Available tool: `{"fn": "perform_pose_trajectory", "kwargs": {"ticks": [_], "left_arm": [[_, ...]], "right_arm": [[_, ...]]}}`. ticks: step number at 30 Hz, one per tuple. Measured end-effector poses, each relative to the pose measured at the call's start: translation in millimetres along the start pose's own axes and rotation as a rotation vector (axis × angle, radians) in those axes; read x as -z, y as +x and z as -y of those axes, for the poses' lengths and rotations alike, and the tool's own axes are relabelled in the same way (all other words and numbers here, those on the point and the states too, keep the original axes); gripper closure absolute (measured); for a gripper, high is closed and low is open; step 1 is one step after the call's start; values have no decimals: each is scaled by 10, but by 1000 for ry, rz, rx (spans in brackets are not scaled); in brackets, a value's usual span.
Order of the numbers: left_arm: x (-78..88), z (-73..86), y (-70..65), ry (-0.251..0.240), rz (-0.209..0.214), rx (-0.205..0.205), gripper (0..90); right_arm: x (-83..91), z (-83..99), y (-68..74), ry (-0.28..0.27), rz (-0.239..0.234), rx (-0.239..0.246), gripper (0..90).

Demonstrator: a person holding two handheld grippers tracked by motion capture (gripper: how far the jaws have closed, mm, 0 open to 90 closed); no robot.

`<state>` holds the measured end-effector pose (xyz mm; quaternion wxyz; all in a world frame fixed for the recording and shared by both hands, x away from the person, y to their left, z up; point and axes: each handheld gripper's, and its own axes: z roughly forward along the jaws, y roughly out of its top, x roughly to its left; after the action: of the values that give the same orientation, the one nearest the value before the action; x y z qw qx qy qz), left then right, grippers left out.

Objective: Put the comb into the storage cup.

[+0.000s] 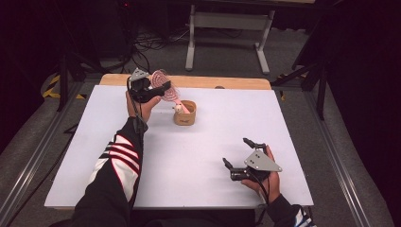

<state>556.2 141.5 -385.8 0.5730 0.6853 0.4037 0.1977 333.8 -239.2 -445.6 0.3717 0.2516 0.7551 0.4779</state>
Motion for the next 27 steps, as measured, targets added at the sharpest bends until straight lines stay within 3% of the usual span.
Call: {"fn": "perform_pose_trajectory", "kwargs": {"ticks": [10, 16, 22, 27], "left_arm": [[15, -20, -13, -4, -6, -14, 382], [35, -41, -32, -8, -17, -25, 283], [53, -74, -49, -17, -32, -48, 240], [94, -133, -89, -23, -44, -101, 202]], "right_arm": [[-3, -1, 2, 2, -4, 1, 53], [-1, 1, 0, 0, -3, -1, 53], [3, -1, -1, 0, 0, 0, 53], [23, -6, -16, -14, 9, -13, 55]]}}
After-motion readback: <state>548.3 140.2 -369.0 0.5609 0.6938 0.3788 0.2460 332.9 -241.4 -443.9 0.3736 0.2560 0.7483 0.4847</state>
